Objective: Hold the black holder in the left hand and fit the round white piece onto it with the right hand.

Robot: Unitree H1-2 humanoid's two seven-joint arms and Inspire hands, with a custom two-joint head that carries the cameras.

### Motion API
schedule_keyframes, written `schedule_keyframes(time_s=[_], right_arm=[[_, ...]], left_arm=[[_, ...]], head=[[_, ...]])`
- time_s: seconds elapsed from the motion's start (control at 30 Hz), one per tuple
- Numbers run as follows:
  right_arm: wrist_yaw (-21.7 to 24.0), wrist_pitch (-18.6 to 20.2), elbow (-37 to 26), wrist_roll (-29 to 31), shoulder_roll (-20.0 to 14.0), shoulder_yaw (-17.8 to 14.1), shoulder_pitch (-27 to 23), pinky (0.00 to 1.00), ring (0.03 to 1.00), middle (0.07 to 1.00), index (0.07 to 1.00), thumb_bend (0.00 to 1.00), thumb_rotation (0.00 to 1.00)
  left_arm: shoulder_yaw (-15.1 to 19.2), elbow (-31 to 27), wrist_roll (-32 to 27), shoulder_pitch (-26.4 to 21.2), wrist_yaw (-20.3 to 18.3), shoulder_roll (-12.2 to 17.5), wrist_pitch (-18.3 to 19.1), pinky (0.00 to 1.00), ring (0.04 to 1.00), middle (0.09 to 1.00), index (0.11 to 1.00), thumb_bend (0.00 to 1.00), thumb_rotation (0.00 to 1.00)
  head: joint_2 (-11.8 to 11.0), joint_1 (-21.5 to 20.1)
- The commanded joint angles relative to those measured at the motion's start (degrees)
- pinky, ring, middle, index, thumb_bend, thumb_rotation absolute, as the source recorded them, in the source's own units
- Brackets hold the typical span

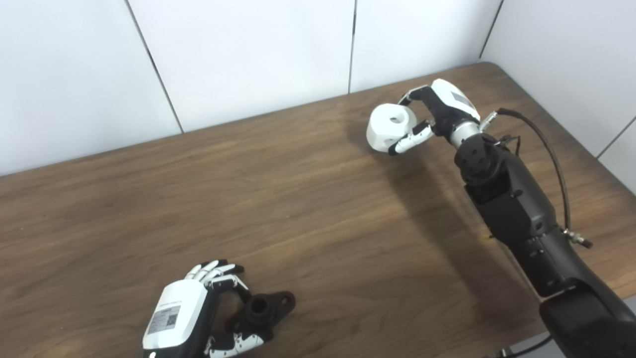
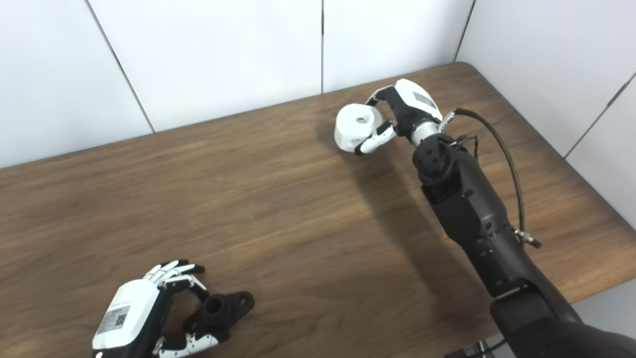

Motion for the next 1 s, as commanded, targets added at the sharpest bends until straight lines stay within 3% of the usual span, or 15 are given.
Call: schedule_keyframes(time_s=[0.0, 0.27, 0.77, 0.97], right_arm=[[0.5, -0.4, -3.7, 0.1, -1.8, 0.0, -1.8, 0.87, 0.926, 0.836, 0.486, 0.52, 0.14], [6.5, 0.8, -11.8, -1.4, -1.4, 1.3, -1.1, 0.87, 0.925, 0.832, 0.485, 0.52, 0.14], [29.0, 0.8, -31.8, -9.6, 3.8, -0.6, 4.8, 0.83, 0.898, 0.818, 0.483, 0.52, 0.15], [32.2, 0.8, -36.8, -8.4, 5.3, -1.0, 7.6, 0.83, 0.904, 0.823, 0.484, 0.52, 0.15]], left_arm=[[-0.3, 1.0, 1.0, 0.4, -0.9, 0.2, 0.8, 0.92, 0.882, 0.794, 0.487, 0.52, 0.05], [-1.2, 2.4, 2.0, 0.0, -0.3, -0.6, 0.9, 0.93, 0.88, 0.795, 0.487, 0.52, 0.05], [-3.1, 2.3, 5.4, -0.8, -2.5, -2.9, 3.8, 0.95, 0.904, 0.812, 0.489, 0.52, 0.06], [-4.1, 3.0, 6.1, -1.2, -2.0, -3.4, 4.1, 0.95, 0.903, 0.811, 0.489, 0.52, 0.06]], head=[[0.1, 0.5], [1.2, 6.3], [3.1, 13.8], [3.7, 16.9]])
